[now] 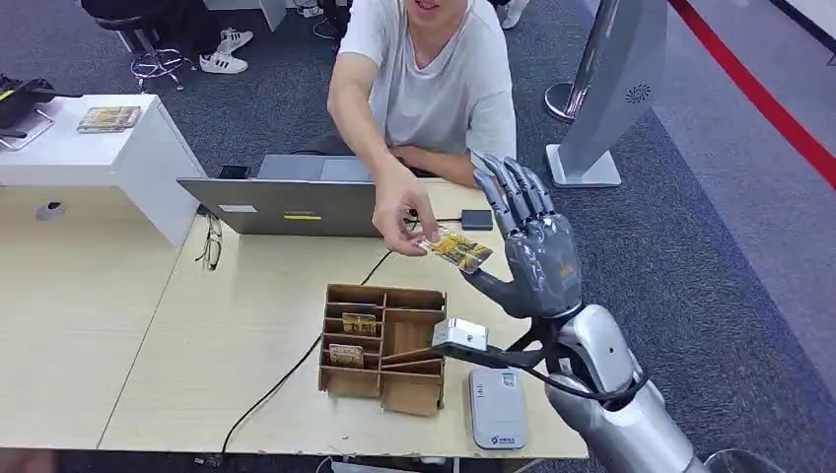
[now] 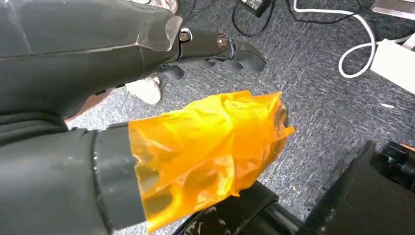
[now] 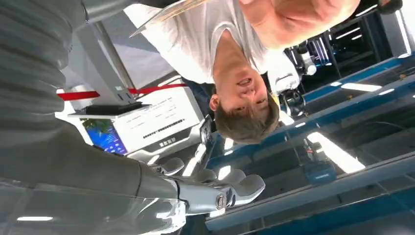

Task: Pass the card to the sensor for recognition and then transmit it.

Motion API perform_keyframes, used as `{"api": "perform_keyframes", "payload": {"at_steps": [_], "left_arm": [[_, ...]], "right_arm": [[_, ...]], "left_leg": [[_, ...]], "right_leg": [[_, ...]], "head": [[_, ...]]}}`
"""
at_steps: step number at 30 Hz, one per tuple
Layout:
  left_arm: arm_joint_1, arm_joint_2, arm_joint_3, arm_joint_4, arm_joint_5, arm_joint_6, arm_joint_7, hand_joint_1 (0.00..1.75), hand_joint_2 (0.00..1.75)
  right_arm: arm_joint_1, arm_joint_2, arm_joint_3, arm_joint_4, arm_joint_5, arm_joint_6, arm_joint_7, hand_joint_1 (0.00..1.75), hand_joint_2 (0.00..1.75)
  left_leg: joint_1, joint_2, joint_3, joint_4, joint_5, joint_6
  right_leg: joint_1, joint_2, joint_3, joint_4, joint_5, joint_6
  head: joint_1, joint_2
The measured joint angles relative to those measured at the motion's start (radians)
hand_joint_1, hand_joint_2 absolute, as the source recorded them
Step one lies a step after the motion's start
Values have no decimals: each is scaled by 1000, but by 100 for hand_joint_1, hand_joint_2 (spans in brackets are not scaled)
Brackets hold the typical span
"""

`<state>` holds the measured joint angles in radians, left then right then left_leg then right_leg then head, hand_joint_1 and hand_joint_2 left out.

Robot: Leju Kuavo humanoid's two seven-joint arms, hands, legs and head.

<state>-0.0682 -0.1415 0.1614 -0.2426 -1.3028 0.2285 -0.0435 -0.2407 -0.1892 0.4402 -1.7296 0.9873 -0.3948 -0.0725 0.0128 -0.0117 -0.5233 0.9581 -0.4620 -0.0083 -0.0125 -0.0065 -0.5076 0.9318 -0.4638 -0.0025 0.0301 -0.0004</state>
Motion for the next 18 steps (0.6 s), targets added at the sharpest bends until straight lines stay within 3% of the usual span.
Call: {"api": "perform_keyframes", "payload": {"at_steps": [6,7,8,11,16,18], "left_arm": [[0,0,-4,0,7,0,0,0,0],[0,0,-13,0,15,0,1,0,0],[0,0,-20,0,20,0,3,0,0],[1,1,-28,0,28,0,4,0,0],[1,1,-39,0,37,0,9,0,0],[1,1,-46,0,45,0,11,0,0]], "right_arm": [[0,0,5,0,-14,1,-3,0,175],[0,0,6,1,-15,2,-11,113,175],[1,0,7,2,-17,2,-12,133,175],[2,0,8,3,-19,3,-15,134,175],[2,0,8,3,-29,8,-21,168,175],[2,0,8,3,-33,10,-24,171,175]], "left_leg": [[0,0,0,0,0,0],[0,0,0,0,0,0],[0,0,0,0,0,0],[0,0,0,0,0,0],[0,0,0,0,0,0],[0,0,0,0,0,0]], "right_leg": [[0,0,0,0,0,0],[0,0,0,0,0,0],[0,0,0,0,0,0],[0,0,0,0,0,0],[0,0,0,0,0,0],[0,0,0,0,0,0]], "head": [[0,0],[0,0],[0,0],[0,0],[0,0],[0,0]]}}
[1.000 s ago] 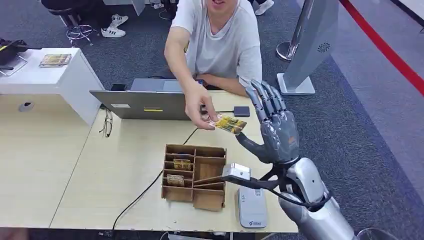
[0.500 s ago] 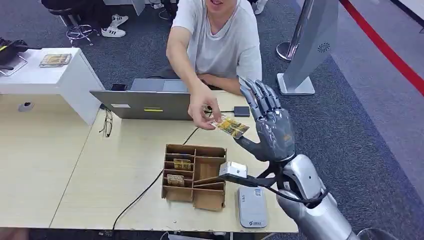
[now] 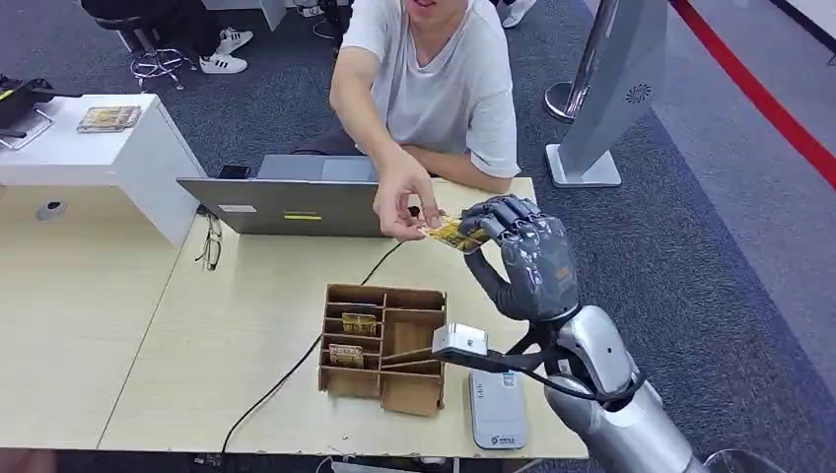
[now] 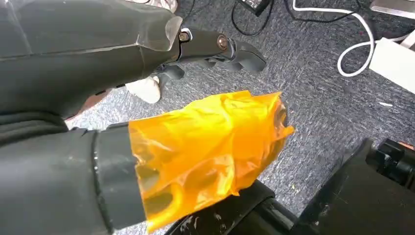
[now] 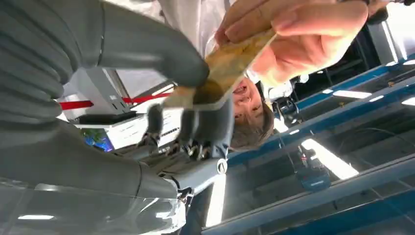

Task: Pass the card to the sensor for recognition and then transmit it.

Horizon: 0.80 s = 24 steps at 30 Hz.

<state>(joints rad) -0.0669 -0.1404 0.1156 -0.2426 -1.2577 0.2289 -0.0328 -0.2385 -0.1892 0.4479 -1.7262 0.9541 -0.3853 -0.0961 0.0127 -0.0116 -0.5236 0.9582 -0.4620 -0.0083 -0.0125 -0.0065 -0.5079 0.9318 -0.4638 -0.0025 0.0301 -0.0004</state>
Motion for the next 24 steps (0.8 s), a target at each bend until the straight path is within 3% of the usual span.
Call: {"api": "perform_keyframes", "payload": {"at_steps": [24], "left_arm": [[11,8,-64,-1,55,5,10,0,0]], "right_arm": [[20,0,10,-1,-89,43,-39,175,175]], "left_leg": [[0,0,0,0,0,0]], "right_leg": [[0,0,-1,0,0,0]], "head": [[0,0]]}}
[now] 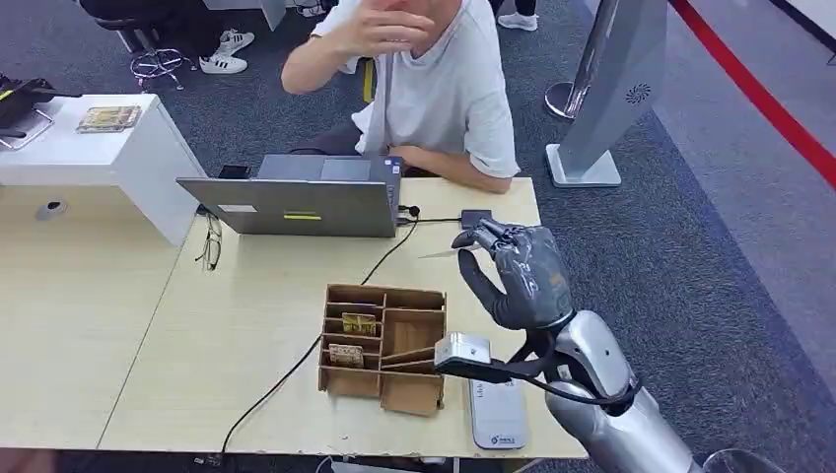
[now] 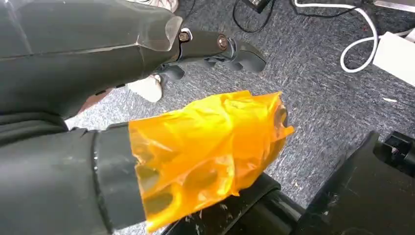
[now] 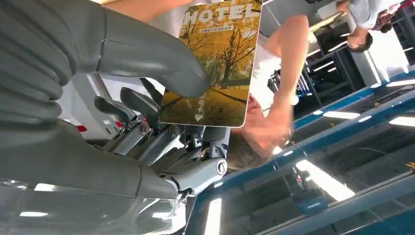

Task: Pass the card to the sensor for recognition and then transmit it.

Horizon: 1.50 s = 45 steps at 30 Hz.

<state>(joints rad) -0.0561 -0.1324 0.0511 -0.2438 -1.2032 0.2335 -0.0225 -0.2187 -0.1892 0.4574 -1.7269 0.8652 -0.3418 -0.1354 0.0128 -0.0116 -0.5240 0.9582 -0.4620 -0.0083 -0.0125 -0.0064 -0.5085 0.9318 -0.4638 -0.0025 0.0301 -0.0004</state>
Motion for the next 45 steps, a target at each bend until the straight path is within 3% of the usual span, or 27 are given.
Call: {"api": "perform_keyframes", "payload": {"at_steps": [14,16,23,30,36,45], "left_arm": [[0,2,-9,0,4,1,0,0,0],[0,2,-10,0,16,3,1,0,0],[9,4,-19,0,63,30,-10,0,0],[23,16,-44,0,89,64,-32,0,0],[25,24,-65,0,101,75,-41,0,0],[32,32,-87,0,121,90,-48,0,0]], "right_arm": [[2,0,0,0,-17,12,-4,175,175],[5,0,0,-3,-78,51,-22,175,175],[65,-22,-18,-52,-489,302,-113,175,175],[212,-111,-92,-62,-855,583,-186,175,175],[280,-154,-130,-62,-921,654,-198,175,175],[334,-242,-153,-48,-967,715,-150,175,175]], "left_leg": [[0,0,0,0,0,0],[0,0,0,0,0,0],[0,0,0,0,0,0],[-1,0,-2,0,-1,2],[-1,0,-1,0,-1,2],[-1,1,-1,1,-2,2]], "right_leg": [[0,0,0,0,0,0],[0,0,0,0,0,0],[0,0,-1,0,0,0],[0,-1,-1,-1,0,1],[0,0,-1,-1,0,1],[0,0,-1,-1,0,1]], "head": [[0,0],[0,0],[0,0],[0,0],[0,0],[0,0]]}}
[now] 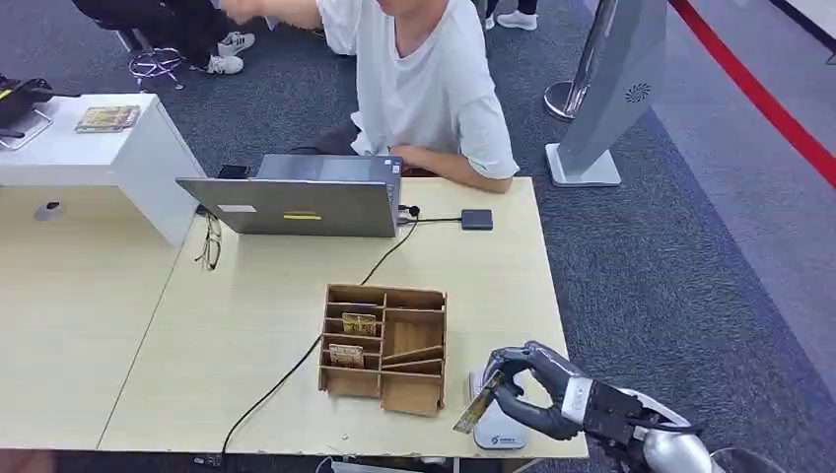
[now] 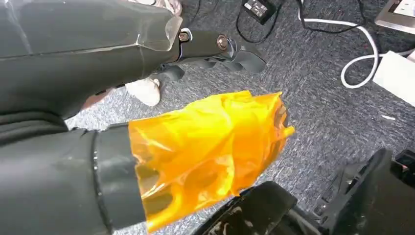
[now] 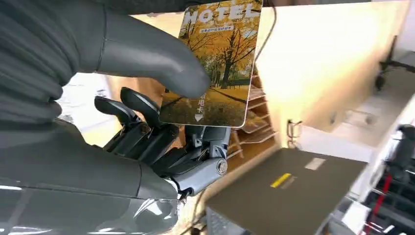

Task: Pass the card to the sensor for recognition and then transmit it.

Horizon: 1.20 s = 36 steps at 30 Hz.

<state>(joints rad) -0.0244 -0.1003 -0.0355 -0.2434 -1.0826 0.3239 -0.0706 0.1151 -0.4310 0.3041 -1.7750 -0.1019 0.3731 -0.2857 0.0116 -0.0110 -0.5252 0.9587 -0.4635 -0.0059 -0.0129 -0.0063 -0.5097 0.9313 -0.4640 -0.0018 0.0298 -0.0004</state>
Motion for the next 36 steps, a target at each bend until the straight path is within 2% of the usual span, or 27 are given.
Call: {"api": "perform_keyframes", "payload": {"at_steps": [5,15,18,31,36], "left_arm": [[0,2,-5,0,3,1,0,0,0],[1,6,-28,0,24,2,3,0,0],[1,8,-33,0,26,2,4,0,0],[1,10,-41,0,27,3,4,0,0],[1,10,-48,0,40,5,7,0,0]], "right_arm": [[9,-21,-2,6,0,3,7,175,175],[13,-77,7,35,37,10,83,175,175],[13,-90,13,45,39,5,88,175,175],[12,-105,26,65,37,2,88,175,175],[9,-111,29,69,91,-27,124,175,175]], "left_leg": [[0,0,0,0,0,0],[0,0,0,0,0,0],[0,0,0,0,0,0],[0,0,0,0,0,0],[0,0,0,0,0,0]], "right_leg": [[0,0,0,0,0,0],[0,0,0,0,0,0],[0,0,0,0,0,0],[0,0,0,0,0,1],[0,0,0,0,0,1]], "head": [[0,0],[0,0],[0,0],[0,0],[0,0]]}}
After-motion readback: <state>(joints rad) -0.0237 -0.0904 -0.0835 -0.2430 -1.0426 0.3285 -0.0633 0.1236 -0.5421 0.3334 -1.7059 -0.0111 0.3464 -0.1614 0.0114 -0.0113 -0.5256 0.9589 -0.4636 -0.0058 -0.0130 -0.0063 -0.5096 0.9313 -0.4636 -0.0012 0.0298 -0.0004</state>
